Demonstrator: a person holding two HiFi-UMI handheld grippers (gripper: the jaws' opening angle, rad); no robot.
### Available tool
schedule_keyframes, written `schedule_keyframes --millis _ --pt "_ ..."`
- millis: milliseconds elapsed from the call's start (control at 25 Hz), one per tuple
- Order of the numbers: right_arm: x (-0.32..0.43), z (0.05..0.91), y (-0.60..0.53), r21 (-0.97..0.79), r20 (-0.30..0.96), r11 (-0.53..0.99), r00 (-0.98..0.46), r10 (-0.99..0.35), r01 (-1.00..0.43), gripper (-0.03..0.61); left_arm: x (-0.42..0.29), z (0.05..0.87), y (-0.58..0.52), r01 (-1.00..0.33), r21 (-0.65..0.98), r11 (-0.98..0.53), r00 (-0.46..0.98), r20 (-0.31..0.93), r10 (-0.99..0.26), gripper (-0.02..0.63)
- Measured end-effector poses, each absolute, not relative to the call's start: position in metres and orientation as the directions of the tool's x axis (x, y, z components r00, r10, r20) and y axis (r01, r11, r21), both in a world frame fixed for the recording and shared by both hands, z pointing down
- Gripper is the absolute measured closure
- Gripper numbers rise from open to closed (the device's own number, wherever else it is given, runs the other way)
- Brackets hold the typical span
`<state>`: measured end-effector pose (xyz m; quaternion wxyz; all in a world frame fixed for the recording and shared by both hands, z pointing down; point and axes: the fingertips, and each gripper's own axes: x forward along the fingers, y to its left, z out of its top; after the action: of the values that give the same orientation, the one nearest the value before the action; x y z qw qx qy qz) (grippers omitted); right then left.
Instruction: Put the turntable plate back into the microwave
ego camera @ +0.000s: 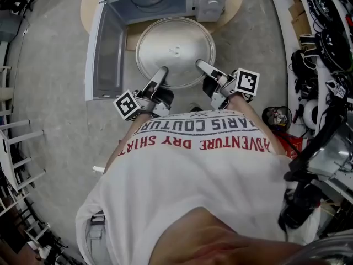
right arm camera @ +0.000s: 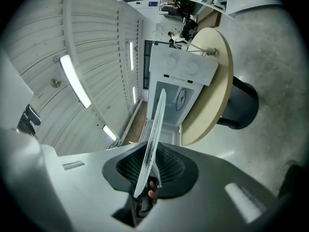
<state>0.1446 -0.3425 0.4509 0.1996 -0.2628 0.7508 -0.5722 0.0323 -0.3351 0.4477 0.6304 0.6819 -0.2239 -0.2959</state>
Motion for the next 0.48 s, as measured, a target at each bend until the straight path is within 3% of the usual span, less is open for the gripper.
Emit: schedule_keyframes --millis 480 --pt "0.146 0.453 -0.408 -0.956 -0.035 0.268 -0.868 -0.496 -0.115 0.528 0.037 0.454 -0.385 0.05 0.992 -0.119 0.591 -0.125 -0.797 0.587"
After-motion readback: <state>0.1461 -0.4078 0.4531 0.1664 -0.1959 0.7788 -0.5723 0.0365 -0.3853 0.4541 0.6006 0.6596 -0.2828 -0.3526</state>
